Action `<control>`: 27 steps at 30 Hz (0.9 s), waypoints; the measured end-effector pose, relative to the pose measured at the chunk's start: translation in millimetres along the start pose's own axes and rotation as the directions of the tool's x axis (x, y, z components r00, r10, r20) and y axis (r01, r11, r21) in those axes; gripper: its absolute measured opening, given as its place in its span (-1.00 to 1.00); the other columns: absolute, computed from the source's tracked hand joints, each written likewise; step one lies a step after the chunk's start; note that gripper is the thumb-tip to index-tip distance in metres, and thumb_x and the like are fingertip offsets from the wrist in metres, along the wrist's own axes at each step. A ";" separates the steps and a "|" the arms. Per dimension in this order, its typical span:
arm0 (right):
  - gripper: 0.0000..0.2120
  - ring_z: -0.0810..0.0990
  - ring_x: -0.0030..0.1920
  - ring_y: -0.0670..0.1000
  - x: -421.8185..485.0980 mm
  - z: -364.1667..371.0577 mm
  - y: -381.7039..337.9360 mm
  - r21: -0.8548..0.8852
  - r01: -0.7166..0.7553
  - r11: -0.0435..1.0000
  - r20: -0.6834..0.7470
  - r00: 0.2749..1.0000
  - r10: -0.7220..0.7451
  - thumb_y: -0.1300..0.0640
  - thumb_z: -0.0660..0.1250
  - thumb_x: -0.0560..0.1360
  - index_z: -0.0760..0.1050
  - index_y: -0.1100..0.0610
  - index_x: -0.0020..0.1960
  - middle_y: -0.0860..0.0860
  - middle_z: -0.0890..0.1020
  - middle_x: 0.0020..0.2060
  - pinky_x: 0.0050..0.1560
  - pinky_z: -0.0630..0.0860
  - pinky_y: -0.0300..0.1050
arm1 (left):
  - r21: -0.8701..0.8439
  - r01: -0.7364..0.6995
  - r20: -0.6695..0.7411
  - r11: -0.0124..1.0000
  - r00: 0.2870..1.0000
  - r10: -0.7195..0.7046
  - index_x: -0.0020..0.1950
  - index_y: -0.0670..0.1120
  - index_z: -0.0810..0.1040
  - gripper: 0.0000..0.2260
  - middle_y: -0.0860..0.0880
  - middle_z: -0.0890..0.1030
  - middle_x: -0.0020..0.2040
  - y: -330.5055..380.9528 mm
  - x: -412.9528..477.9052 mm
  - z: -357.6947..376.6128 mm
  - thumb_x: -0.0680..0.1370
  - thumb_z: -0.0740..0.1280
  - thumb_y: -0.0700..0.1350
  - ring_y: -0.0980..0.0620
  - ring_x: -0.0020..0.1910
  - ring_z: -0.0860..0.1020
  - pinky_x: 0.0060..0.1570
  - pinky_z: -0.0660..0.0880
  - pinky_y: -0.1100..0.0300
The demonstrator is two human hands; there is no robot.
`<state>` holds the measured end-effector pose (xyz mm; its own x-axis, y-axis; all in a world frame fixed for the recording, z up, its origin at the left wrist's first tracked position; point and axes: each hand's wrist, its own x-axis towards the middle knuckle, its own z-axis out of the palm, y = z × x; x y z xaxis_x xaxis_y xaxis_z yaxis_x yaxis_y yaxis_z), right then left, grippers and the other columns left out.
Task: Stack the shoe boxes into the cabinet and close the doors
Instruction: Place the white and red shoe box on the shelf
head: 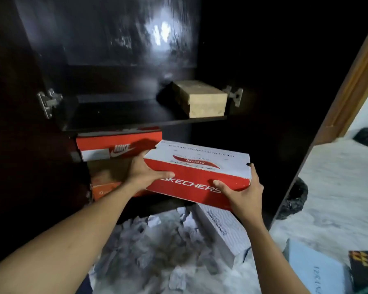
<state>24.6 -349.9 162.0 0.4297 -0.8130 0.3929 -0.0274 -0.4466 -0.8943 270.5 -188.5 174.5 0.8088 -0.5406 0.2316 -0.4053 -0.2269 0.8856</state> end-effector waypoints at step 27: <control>-0.19 -0.02 0.46 -0.32 166.9 38.4 -111.0 -0.241 0.366 0.899 -0.036 0.922 -0.385 -0.10 0.45 0.49 0.09 -0.09 0.59 -0.33 -0.01 0.53 0.37 0.10 -0.30 | -0.257 -0.321 -0.006 0.912 0.944 0.331 0.03 -0.01 0.68 -0.69 0.05 0.72 -0.03 187.7 167.3 61.3 0.49 0.42 0.20 0.07 0.02 0.68 0.10 0.59 0.15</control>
<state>133.9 -421.7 318.6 0.3745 -0.5914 0.7141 -0.0855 -0.7889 -0.6085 303.7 -371.2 354.8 0.6317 -0.5803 0.5140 -0.5199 0.1746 0.8362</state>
